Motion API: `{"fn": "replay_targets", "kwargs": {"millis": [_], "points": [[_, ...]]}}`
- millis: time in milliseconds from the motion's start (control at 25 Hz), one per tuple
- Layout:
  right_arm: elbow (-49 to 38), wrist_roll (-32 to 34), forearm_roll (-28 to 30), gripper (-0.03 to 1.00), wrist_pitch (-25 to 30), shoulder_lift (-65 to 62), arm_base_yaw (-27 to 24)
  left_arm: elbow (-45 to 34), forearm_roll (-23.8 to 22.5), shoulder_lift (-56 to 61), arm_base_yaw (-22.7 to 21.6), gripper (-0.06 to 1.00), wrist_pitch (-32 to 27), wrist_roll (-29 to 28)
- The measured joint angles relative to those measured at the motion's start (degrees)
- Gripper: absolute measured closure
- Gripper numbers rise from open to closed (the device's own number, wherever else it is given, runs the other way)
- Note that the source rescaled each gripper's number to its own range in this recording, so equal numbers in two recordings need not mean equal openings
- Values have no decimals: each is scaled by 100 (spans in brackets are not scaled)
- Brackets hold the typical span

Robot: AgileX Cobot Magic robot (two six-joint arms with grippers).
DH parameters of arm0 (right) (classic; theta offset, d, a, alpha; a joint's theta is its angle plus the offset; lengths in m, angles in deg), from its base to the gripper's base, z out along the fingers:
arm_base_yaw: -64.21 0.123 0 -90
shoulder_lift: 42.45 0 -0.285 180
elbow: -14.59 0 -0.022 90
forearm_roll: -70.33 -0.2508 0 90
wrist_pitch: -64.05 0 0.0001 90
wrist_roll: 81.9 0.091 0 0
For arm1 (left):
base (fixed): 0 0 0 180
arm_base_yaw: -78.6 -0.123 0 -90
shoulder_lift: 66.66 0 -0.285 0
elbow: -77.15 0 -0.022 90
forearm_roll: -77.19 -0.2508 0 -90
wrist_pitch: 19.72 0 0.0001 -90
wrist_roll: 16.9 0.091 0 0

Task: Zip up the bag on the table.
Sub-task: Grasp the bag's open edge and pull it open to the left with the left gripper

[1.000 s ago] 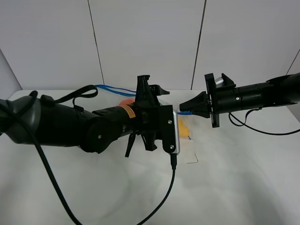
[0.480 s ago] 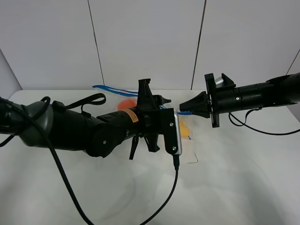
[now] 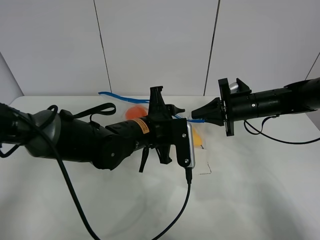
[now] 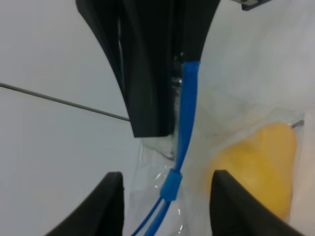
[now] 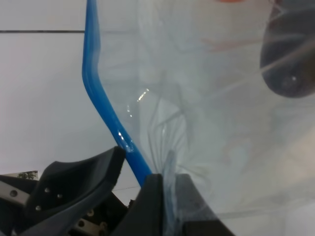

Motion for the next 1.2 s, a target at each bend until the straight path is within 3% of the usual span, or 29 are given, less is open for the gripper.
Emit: {"fn": "replay_targets", "kwargs": {"millis": [120,320,520,720,1200], "points": [[0,0,0,97,0,0,0,11,-6,0,0,45,0,1],[0,0,0,97,0,0,0,72,-23,0,0,69,-22,-1],[0,0,0,97,0,0,0,72,-23,0,0,74,-85,-6],[0,0,0,97,0,0,0,72,-28,0,0,94,-174,-6],[0,0,0,97,0,0,0,72,-38,0,-43,94,-240,0]]}}
